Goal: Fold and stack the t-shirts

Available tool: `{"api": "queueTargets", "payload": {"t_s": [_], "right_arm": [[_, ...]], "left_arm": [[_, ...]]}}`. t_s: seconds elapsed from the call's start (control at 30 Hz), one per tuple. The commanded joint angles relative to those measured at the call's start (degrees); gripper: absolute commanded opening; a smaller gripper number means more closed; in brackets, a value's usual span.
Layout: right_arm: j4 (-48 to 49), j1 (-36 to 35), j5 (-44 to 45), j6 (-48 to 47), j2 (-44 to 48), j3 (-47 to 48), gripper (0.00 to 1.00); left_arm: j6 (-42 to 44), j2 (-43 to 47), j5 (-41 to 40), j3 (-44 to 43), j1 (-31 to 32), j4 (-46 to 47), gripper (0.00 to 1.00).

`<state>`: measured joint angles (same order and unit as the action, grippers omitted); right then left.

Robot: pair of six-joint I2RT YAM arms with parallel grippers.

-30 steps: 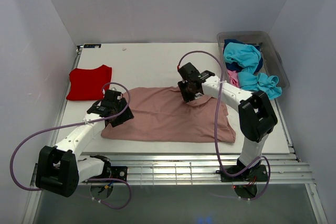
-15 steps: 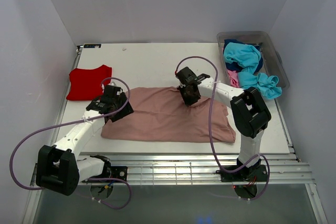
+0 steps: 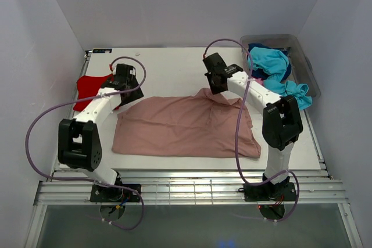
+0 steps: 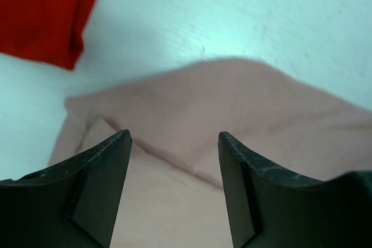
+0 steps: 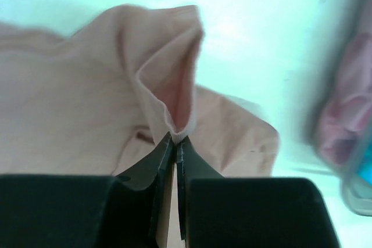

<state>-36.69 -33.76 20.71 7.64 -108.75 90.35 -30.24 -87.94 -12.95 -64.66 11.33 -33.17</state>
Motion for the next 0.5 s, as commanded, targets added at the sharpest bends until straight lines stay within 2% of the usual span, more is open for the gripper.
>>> {"api": "queueTargets", "payload": {"t_s": [0.0, 0.13, 0.3, 0.47], "right_arm": [[-2.51, 4.13, 3.81, -2.54, -2.43, 4.13, 0.08], [-3.65, 6.33, 3.37, -3.33, -5.77, 8.87, 0.08], [-3.92, 7.65, 2.32, -3.42, -7.7, 10.82, 0.08], [-3.83, 8.18, 1.79, -3.42, -8.49, 10.82, 0.08]], "left_arm": [[4.39, -4.77, -3.75, -6.52, -4.03, 0.38, 0.72], [6.59, -11.36, -1.3, -12.32, -8.16, 1.26, 0.72], [8.09, -17.78, 1.43, -16.37, -9.05, -1.27, 0.71], [6.16, -15.86, 4.24, -13.65, -9.05, -2.43, 0.71]]}}
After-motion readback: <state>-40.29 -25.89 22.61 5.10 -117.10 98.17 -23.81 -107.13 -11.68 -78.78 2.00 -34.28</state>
